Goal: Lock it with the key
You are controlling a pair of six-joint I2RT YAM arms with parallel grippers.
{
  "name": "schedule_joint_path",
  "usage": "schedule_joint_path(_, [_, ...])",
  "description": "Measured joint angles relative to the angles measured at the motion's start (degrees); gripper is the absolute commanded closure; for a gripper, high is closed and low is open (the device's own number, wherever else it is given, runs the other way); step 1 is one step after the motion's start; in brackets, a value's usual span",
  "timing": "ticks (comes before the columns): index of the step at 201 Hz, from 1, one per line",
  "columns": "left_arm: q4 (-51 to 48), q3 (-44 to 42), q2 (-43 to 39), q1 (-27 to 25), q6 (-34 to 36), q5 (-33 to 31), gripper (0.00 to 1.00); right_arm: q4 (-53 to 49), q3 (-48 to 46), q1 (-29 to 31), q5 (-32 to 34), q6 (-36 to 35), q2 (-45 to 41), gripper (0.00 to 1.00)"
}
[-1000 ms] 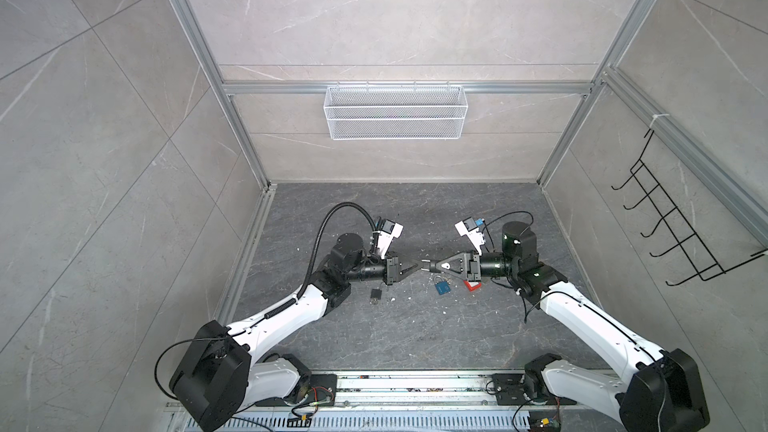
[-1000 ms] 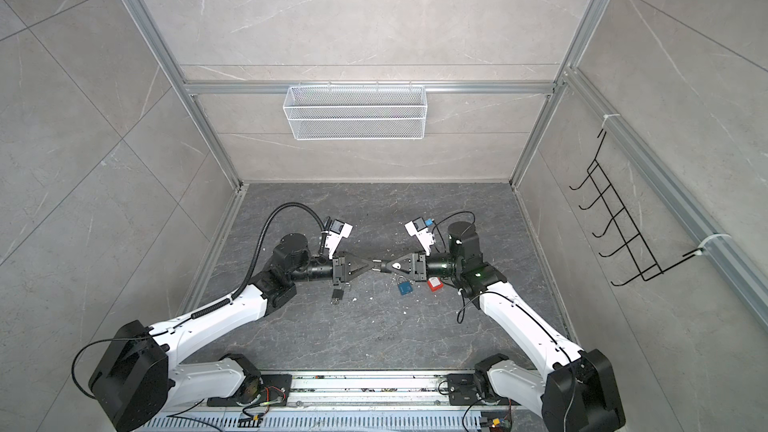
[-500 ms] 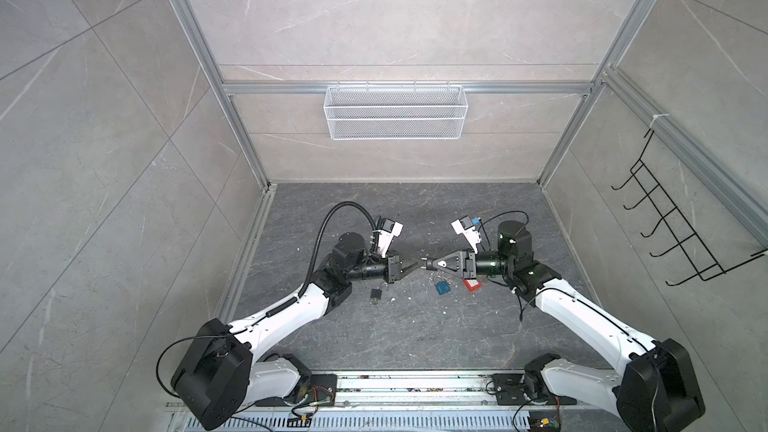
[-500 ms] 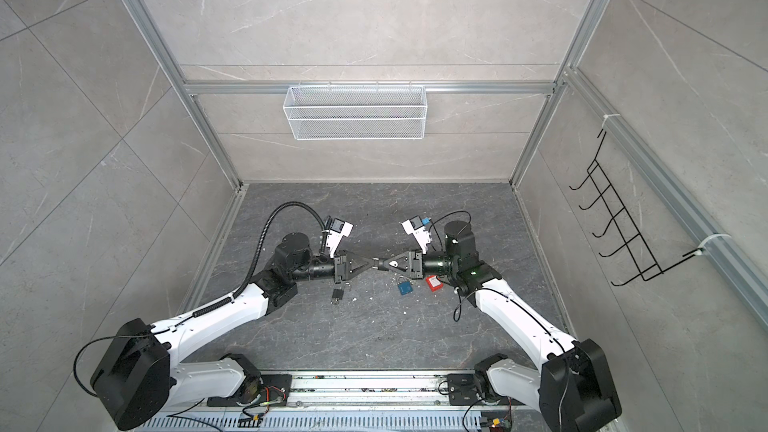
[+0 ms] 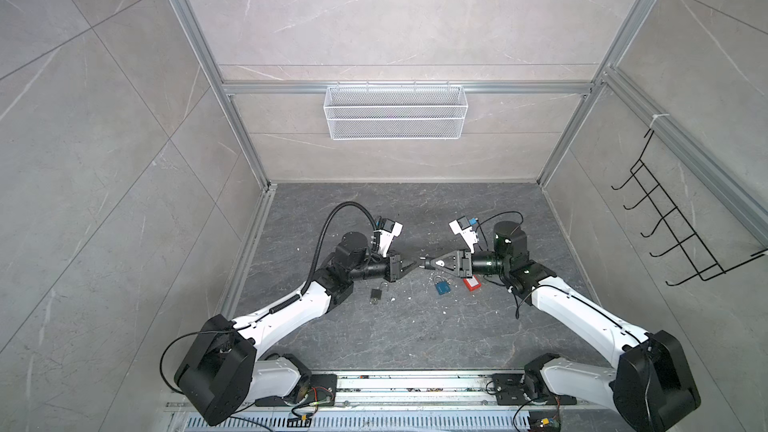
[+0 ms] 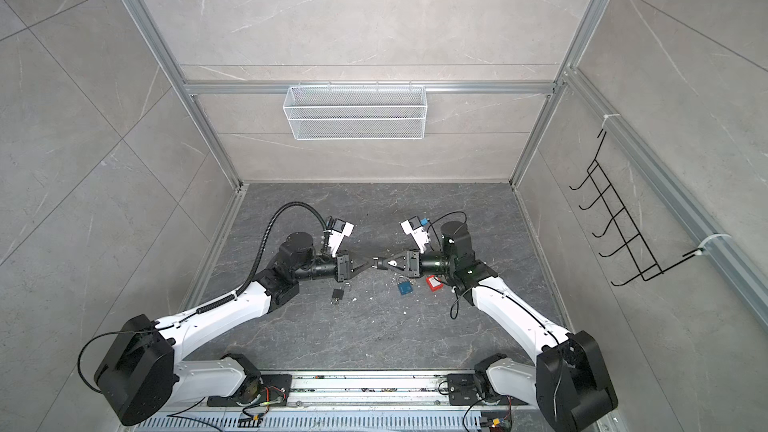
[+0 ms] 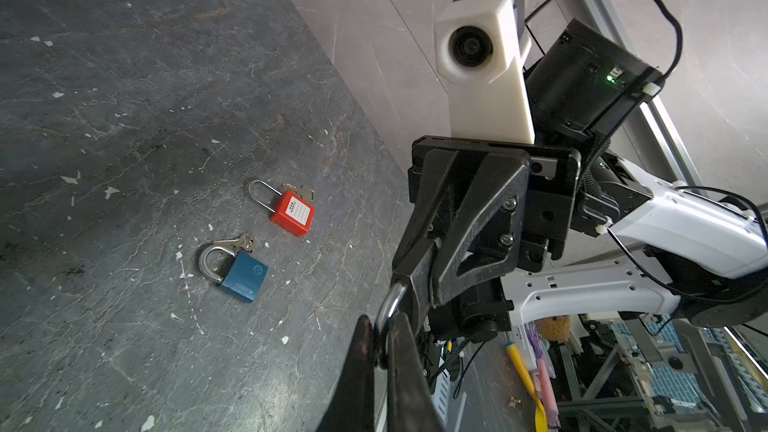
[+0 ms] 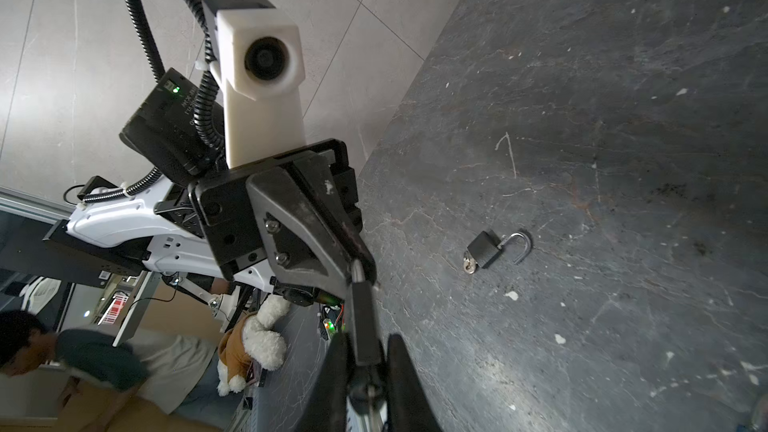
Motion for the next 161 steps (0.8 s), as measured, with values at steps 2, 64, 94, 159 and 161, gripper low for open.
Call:
schedule_joint_path(2, [-0.2,0.1,0.0,0.0,0.2,-0.2,0.99,0.0,0.0,0.0,0.0,0.0,0.1,1.0])
schedule_joint_path(64, [-9.4,2.9,-3.5,-5.2,6.6,-8.7,0.0,0.0,-0.2,2.4,2.8,0.9,1.9,1.0])
schedule_joint_path(94, [-13.3,2.8,-9.1,-3.7,8.5,-19.7,0.0,-2.4,-0.2,0.6,5.1,0.3,0.4,1.0])
schedule_joint_path(159, [-9.1,-4.1,-11.1,8.3,6.2,-16.3,0.01,-7.9,0.2,-0.4,5.9,-1.0,-3.1,1.0])
schedule_joint_path(161, [-8.7,-4.5,-11.1,8.4,6.1,-15.7,0.01,-8.0,0.2,-0.4,5.9,-1.1,-3.3,1.0])
